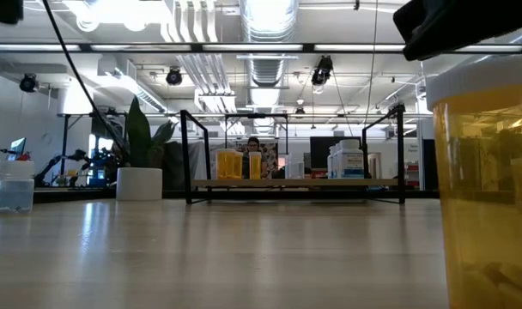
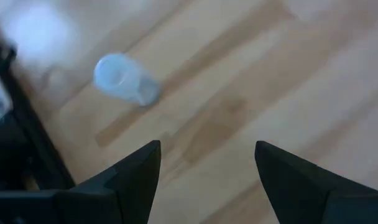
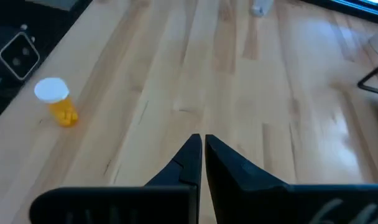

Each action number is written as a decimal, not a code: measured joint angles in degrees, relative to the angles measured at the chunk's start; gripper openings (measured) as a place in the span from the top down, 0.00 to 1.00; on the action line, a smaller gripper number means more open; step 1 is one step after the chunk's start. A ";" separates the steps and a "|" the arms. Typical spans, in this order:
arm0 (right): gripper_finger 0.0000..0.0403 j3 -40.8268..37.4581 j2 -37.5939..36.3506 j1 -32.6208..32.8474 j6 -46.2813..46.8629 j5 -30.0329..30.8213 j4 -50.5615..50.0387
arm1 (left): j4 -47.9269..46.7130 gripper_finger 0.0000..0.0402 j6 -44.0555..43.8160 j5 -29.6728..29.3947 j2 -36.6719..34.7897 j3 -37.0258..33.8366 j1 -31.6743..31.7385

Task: Pick and place medicine bottles onto shelf by color
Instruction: Put the transparent pill bottle on the shelf aligned with the transparent pill bottles

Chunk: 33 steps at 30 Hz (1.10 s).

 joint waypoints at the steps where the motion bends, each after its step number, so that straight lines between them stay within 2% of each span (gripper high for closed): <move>1: 0.97 0.00 0.97 0.67 -0.09 0.66 0.88 | 0.38 0.39 -3.66 0.19 -0.23 -1.28 -0.01; 9: 0.97 0.15 5.59 3.87 -0.45 4.97 1.70 | 4.30 0.39 -24.45 -0.99 -3.38 -15.09 0.45; 11: 0.97 0.15 5.63 4.21 -0.45 4.97 1.68 | 7.13 0.39 -24.90 -1.96 -4.01 -17.91 1.48; 16: 0.97 0.17 4.50 4.41 -0.45 4.98 1.70 | 13.54 0.39 -24.44 -9.09 -4.12 -22.85 4.72; 19: 0.97 0.17 3.69 4.39 -0.45 5.04 1.72 | 12.50 0.39 -24.35 -10.45 -3.42 -23.47 6.29; 25: 0.97 0.19 3.20 4.41 -0.45 5.00 1.70 | 12.31 0.39 -23.89 -18.85 -2.77 -23.47 6.79; 33: 0.97 0.19 3.26 4.41 1.02 5.00 1.72 | 12.71 0.52 -20.66 -18.13 -2.77 -23.28 6.81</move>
